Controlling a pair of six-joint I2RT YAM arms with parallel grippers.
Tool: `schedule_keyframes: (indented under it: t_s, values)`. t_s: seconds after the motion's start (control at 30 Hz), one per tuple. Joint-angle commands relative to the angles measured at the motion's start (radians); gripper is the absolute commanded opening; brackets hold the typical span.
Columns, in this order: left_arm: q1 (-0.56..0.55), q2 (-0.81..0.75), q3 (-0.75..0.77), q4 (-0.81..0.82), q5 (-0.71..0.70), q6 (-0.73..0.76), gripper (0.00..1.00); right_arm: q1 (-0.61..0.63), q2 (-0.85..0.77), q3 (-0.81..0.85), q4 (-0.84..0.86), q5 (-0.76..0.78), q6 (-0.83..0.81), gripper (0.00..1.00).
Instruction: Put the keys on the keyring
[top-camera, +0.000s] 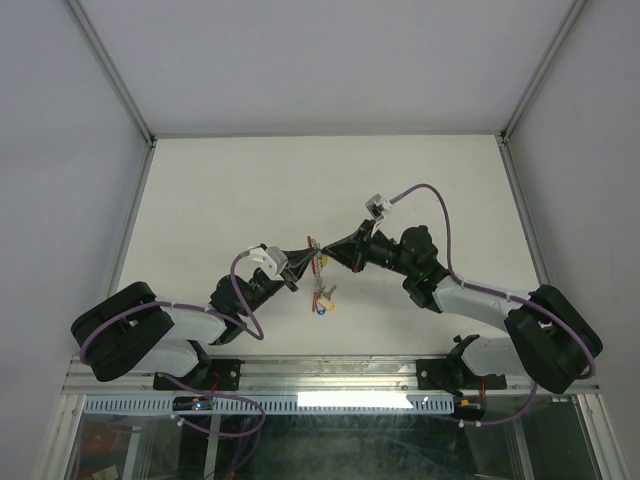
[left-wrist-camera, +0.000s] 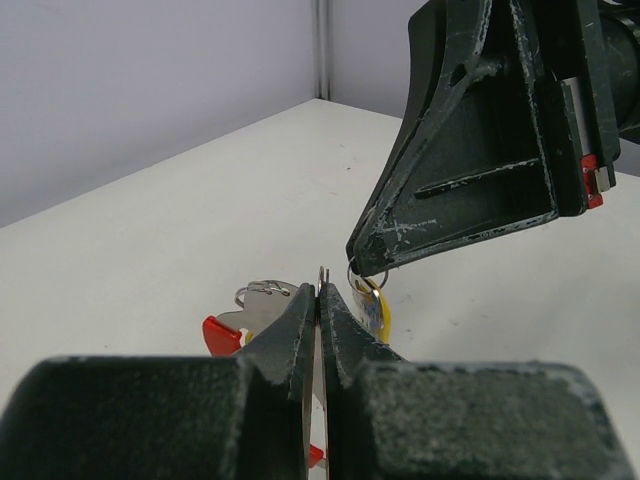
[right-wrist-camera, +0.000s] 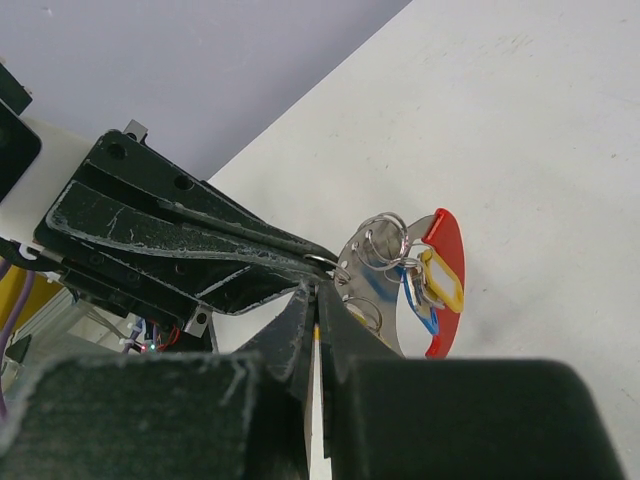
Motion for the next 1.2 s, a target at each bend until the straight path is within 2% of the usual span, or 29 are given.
schedule_keyframes:
  t_s: [0.0, 0.63, 1.17]
  values:
    - [0.01, -0.012, 0.012, 0.076, 0.024, -0.016, 0.0, 0.005, 0.011, 0.045, 0.075, 0.024, 0.008, 0.0]
    - [0.01, -0.011, 0.016, 0.06, 0.036, -0.01, 0.0, 0.008, 0.02, 0.062, 0.114, 0.028, 0.028, 0.0]
    - [0.011, -0.013, 0.014, 0.062, 0.042, -0.007, 0.0, 0.008, 0.036, 0.065, 0.082, 0.061, 0.034, 0.0]
